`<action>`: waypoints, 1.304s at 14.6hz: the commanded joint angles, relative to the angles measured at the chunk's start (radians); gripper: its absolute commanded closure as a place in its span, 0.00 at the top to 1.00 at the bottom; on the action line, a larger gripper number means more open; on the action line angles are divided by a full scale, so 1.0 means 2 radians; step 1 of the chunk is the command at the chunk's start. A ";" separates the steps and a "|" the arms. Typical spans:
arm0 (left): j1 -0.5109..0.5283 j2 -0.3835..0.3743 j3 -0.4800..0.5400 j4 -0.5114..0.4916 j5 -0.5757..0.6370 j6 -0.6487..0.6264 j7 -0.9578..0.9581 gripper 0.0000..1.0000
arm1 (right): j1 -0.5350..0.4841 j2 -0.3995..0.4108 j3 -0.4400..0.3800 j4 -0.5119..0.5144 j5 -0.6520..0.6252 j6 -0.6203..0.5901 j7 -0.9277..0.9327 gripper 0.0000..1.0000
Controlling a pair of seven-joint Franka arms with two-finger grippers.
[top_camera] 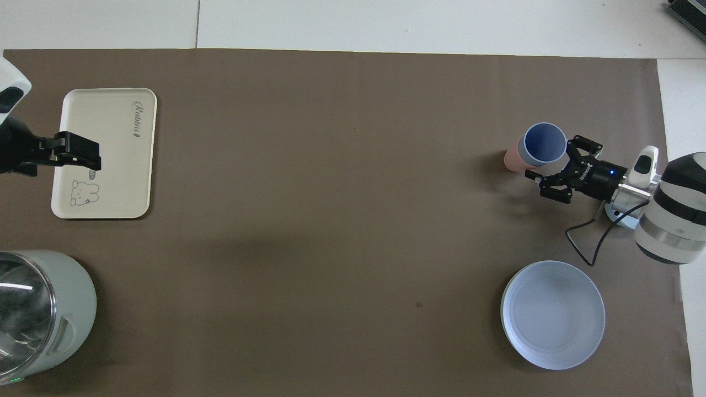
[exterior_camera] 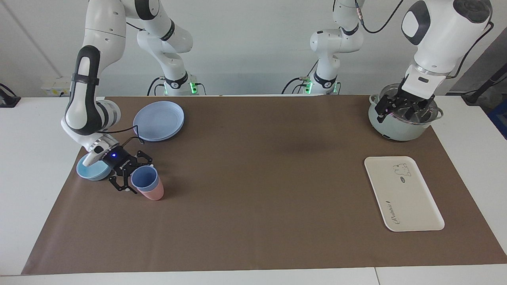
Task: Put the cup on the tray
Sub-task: 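Close the right gripper on the rim of the blue cup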
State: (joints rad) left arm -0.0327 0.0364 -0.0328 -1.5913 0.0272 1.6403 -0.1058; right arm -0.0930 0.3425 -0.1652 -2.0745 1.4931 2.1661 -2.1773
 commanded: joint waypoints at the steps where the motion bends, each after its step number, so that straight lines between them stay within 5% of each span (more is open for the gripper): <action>1: 0.003 -0.014 -0.001 -0.018 0.004 0.007 0.004 1.00 | 0.012 0.002 0.001 -0.007 0.043 0.013 -0.028 1.00; 12: 0.003 -0.014 -0.001 -0.018 0.004 0.007 0.004 1.00 | 0.029 0.012 0.001 -0.007 0.091 0.033 -0.056 0.99; 13: 0.003 -0.014 -0.001 -0.018 0.004 0.007 0.004 1.00 | 0.028 0.012 0.001 -0.007 0.091 0.032 -0.057 0.77; 14: 0.003 -0.014 -0.001 -0.018 0.004 0.007 0.004 1.00 | 0.029 0.012 0.001 -0.004 0.091 0.033 -0.061 0.33; 15: 0.003 -0.014 -0.001 -0.018 0.004 0.007 0.004 1.00 | 0.028 0.013 0.001 -0.004 0.092 0.033 -0.060 0.00; 19: 0.003 -0.014 -0.001 -0.018 0.004 0.007 0.004 1.00 | 0.029 0.009 0.004 0.000 0.101 0.034 -0.040 0.00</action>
State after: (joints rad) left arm -0.0327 0.0364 -0.0328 -1.5913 0.0272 1.6403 -0.1058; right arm -0.0369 0.3660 -0.1649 -2.0804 1.6620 2.2187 -2.2599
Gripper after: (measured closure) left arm 0.000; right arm 0.176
